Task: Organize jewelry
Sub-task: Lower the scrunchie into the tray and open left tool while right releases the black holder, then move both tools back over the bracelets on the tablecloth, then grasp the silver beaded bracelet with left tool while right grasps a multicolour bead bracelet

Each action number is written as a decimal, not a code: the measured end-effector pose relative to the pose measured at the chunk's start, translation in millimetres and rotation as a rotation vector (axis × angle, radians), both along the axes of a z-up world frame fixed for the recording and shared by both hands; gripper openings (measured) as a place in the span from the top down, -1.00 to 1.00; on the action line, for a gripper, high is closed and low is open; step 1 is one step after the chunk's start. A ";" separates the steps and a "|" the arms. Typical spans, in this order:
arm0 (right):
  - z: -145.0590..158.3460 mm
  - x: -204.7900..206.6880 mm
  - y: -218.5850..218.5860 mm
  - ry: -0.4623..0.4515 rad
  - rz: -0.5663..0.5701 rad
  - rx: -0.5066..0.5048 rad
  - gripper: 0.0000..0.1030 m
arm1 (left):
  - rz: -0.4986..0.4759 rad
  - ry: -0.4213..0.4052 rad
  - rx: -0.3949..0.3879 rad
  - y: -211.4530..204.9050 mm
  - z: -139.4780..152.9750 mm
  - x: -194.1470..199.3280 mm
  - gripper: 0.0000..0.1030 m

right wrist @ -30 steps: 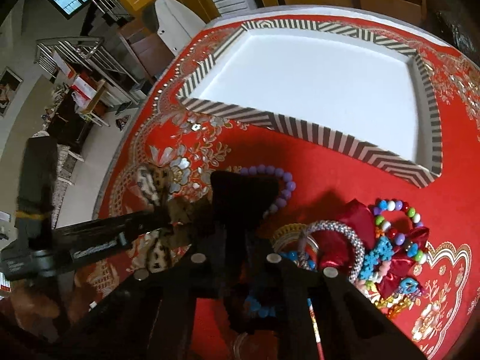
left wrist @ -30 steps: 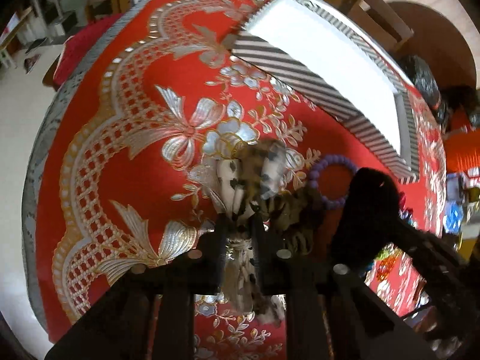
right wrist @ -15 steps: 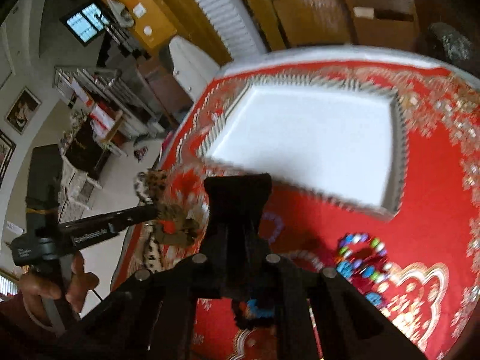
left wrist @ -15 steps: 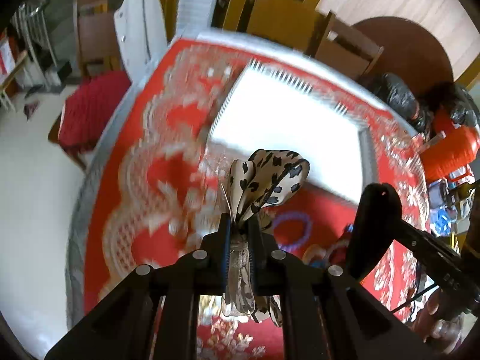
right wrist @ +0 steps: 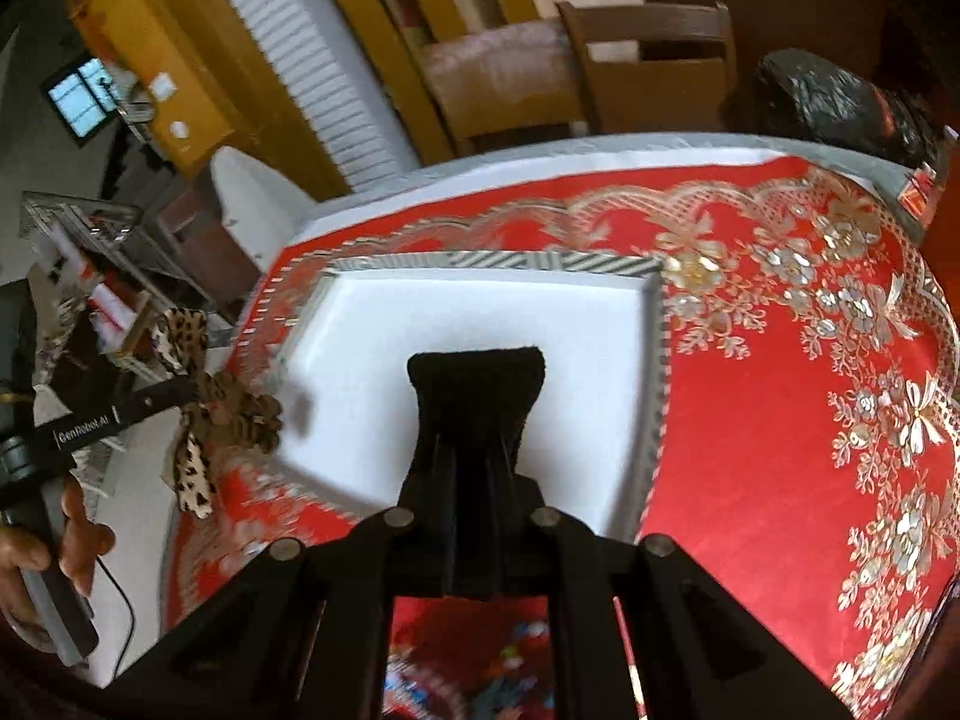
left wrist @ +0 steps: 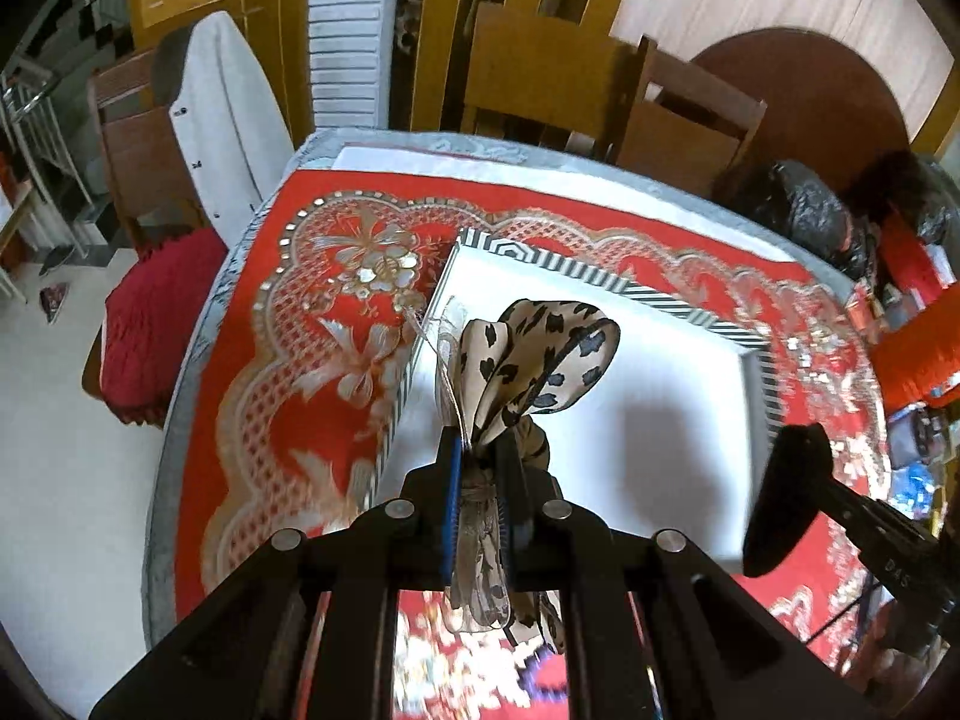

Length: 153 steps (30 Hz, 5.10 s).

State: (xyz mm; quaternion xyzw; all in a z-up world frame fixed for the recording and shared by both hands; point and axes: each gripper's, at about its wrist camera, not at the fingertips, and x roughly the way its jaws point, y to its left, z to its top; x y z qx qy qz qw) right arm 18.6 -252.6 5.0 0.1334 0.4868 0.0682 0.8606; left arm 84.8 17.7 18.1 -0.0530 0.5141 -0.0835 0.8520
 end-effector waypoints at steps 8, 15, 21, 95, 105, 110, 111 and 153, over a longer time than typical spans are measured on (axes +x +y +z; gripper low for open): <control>-59.0 20.9 -3.3 0.138 -0.008 -0.024 0.84 | -0.004 0.084 0.062 -8.4 -52.4 33.5 1.00; -79.2 19.1 -7.7 0.176 -0.006 -0.083 0.84 | 0.012 0.193 0.069 1.8 -89.1 25.0 1.00; -83.1 4.9 -12.2 0.221 0.028 -0.102 0.84 | 0.003 0.214 0.062 7.8 -87.6 -6.3 1.00; 61.1 -199.8 -36.7 -0.166 0.016 -0.133 -0.54 | -0.079 -0.040 0.105 -78.4 15.5 -201.8 0.67; 47.1 -195.7 -37.5 -0.132 0.020 -0.132 -0.54 | -0.093 0.001 0.052 -66.1 4.5 -195.2 0.67; 32.0 -193.8 -40.9 -0.093 0.005 -0.127 -0.54 | -0.140 0.053 0.023 -70.3 -9.5 -193.1 0.67; 30.6 -193.6 -41.1 -0.089 0.004 -0.127 -0.54 | -0.148 0.056 0.022 -72.2 -11.1 -193.0 0.67; -66.0 -146.5 11.3 0.125 0.093 -0.023 0.29 | -0.288 0.180 -0.128 -71.4 -61.7 -149.4 1.00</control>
